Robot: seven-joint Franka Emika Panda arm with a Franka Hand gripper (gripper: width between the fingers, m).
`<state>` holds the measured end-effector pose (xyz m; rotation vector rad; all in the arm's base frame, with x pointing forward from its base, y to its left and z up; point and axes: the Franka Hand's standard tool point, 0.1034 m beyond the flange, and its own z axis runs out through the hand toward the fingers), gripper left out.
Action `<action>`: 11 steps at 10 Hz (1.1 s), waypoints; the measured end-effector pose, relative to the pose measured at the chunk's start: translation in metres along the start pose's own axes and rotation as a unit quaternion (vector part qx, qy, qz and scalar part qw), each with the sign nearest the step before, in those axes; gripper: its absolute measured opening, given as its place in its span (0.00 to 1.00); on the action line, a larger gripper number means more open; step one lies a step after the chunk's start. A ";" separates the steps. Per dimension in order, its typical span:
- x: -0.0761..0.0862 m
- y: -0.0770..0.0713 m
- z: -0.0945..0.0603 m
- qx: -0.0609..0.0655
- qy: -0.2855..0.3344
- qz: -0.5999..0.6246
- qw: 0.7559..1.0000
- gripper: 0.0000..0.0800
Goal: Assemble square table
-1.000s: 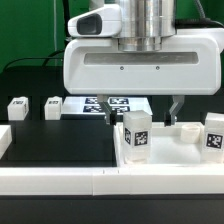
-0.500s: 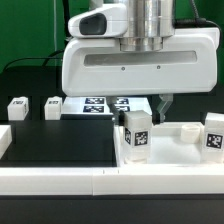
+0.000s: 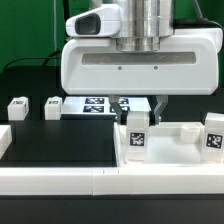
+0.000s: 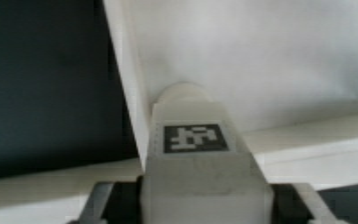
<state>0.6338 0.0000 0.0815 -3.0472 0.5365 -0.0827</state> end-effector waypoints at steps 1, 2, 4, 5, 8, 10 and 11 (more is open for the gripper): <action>0.000 0.000 0.000 0.001 0.002 0.063 0.998 0.36; 0.000 0.001 0.001 0.005 0.003 0.115 0.993 0.36; 0.001 0.002 0.001 0.013 0.002 0.230 0.973 0.36; 0.001 0.001 0.001 0.012 0.002 0.285 0.958 0.36; -0.001 -0.002 0.001 0.011 0.000 0.434 0.901 0.36; -0.001 -0.002 0.001 0.011 0.000 0.440 0.898 0.36; -0.001 -0.002 0.001 0.010 -0.001 0.423 0.906 0.40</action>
Offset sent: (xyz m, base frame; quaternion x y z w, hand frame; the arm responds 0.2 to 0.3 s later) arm -0.0074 -0.0026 -0.0104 0.0173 -0.0062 0.3178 0.9480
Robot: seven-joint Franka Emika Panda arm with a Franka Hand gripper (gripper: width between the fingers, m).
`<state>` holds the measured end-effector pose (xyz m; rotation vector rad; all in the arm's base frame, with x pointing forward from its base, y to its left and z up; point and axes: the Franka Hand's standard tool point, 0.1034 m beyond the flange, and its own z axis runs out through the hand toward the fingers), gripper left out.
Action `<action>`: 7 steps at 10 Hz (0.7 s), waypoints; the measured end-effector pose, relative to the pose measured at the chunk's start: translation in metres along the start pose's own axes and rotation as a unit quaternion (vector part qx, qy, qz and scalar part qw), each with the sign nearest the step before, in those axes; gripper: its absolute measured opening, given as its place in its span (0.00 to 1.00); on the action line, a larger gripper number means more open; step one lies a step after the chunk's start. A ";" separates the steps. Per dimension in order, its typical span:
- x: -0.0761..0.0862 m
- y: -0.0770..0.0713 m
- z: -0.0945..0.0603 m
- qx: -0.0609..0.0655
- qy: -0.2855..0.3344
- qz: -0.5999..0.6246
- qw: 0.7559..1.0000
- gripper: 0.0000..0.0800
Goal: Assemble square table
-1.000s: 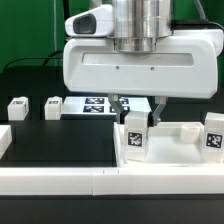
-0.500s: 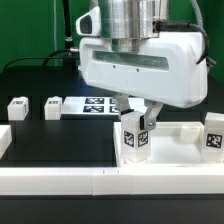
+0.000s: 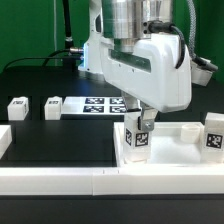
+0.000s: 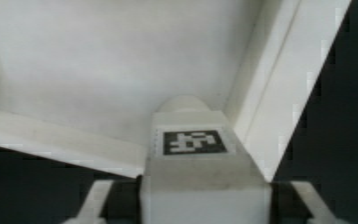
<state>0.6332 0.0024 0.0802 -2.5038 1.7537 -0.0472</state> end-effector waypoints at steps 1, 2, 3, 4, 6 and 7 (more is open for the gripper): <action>0.000 0.000 -0.001 -0.003 0.000 -0.035 0.999 0.58; -0.001 -0.002 -0.001 -0.004 0.004 -0.089 0.996 0.75; 0.000 -0.004 -0.003 -0.002 0.004 -0.132 0.991 0.75; 0.001 -0.005 -0.004 -0.001 0.005 -0.177 0.984 0.79; 0.001 -0.004 -0.003 -0.001 0.005 -0.243 0.970 0.81; 0.001 -0.004 -0.003 -0.002 0.006 -0.271 0.963 0.81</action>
Offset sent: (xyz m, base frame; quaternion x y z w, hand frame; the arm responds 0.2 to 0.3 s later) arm 0.0118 -0.0004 0.0047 -0.0142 -0.0049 -0.2273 0.9737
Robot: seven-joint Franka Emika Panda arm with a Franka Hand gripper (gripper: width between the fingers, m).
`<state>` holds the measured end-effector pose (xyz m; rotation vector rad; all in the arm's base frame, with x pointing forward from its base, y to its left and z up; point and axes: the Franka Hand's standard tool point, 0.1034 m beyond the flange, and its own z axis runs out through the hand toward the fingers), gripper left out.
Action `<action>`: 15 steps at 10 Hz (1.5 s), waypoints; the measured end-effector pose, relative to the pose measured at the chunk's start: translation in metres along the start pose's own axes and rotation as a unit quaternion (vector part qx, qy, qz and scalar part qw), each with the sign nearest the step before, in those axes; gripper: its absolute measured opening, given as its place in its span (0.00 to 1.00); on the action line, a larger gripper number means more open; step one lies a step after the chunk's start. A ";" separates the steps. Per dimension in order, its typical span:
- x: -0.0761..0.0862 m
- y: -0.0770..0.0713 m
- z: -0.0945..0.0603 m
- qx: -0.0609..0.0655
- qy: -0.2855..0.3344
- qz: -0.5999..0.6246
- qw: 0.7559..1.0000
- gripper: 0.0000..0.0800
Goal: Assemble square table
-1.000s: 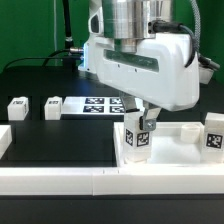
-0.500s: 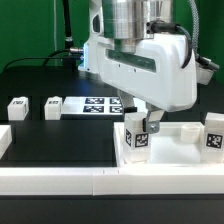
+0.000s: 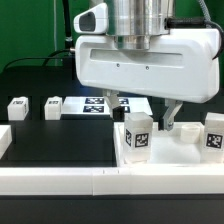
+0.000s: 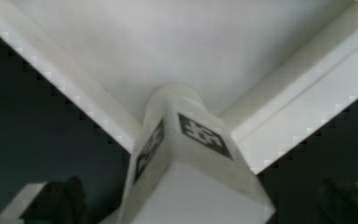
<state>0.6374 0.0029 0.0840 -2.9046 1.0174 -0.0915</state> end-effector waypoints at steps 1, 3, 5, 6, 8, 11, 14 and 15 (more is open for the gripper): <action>0.000 0.000 0.000 -0.008 0.004 -0.069 0.998 0.81; 0.002 -0.001 -0.002 -0.009 0.006 -0.170 0.985 0.81; 0.003 0.000 -0.001 -0.013 0.006 -0.284 0.959 0.81; 0.001 -0.001 -0.001 -0.016 0.005 -0.328 0.945 0.81; 0.001 -0.001 -0.001 -0.028 0.005 -0.419 0.907 0.81; 0.001 -0.001 -0.001 -0.028 0.005 -0.421 0.906 0.55; 0.001 0.000 -0.001 -0.028 0.005 -0.400 0.916 0.35; 0.001 0.000 -0.001 -0.027 0.006 -0.380 0.924 0.35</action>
Offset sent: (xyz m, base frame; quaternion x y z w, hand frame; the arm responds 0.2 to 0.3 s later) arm 0.0077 0.0051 0.0047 0.0122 -0.0033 -0.2836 0.9589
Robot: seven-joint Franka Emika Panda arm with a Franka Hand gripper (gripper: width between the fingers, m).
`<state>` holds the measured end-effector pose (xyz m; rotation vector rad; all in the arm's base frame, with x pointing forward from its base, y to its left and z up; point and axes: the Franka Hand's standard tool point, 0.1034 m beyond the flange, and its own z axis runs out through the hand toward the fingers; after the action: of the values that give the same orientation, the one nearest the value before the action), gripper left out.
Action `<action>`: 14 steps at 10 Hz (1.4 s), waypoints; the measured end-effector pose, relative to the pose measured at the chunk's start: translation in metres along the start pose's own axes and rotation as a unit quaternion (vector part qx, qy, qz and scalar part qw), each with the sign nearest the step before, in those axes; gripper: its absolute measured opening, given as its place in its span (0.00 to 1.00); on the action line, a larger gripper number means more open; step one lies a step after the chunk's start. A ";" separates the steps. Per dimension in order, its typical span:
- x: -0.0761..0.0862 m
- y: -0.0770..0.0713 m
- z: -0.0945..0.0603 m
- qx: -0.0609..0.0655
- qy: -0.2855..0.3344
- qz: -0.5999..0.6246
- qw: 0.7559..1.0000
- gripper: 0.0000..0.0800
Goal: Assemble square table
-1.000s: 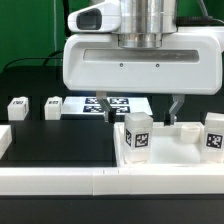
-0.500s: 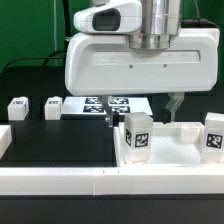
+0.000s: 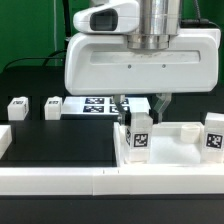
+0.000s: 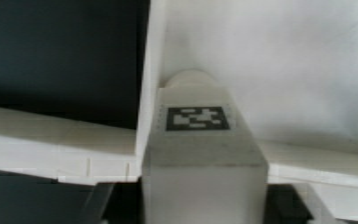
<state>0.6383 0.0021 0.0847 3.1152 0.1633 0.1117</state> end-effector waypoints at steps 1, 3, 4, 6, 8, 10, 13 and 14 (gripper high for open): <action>0.000 0.001 0.000 0.000 0.001 0.056 0.998 0.35; 0.000 0.002 0.001 0.000 0.007 0.174 0.985 0.35; -0.001 0.003 0.001 0.001 0.008 0.226 0.974 0.35; -0.001 0.004 0.001 0.005 0.009 0.330 0.944 0.35; -0.002 0.003 0.001 0.002 0.009 0.428 0.904 0.36; -0.003 0.003 0.001 0.002 0.008 0.501 0.865 0.36; -0.003 0.003 0.002 0.002 0.008 0.521 0.853 0.36; -0.003 0.003 0.002 0.002 0.007 0.504 0.863 0.61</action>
Offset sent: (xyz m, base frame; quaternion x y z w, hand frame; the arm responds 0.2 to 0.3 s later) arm -0.0122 0.0024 -0.0058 0.0147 0.0027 0.3034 0.9527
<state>0.6356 -0.0012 0.0830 2.8101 -1.4497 0.1359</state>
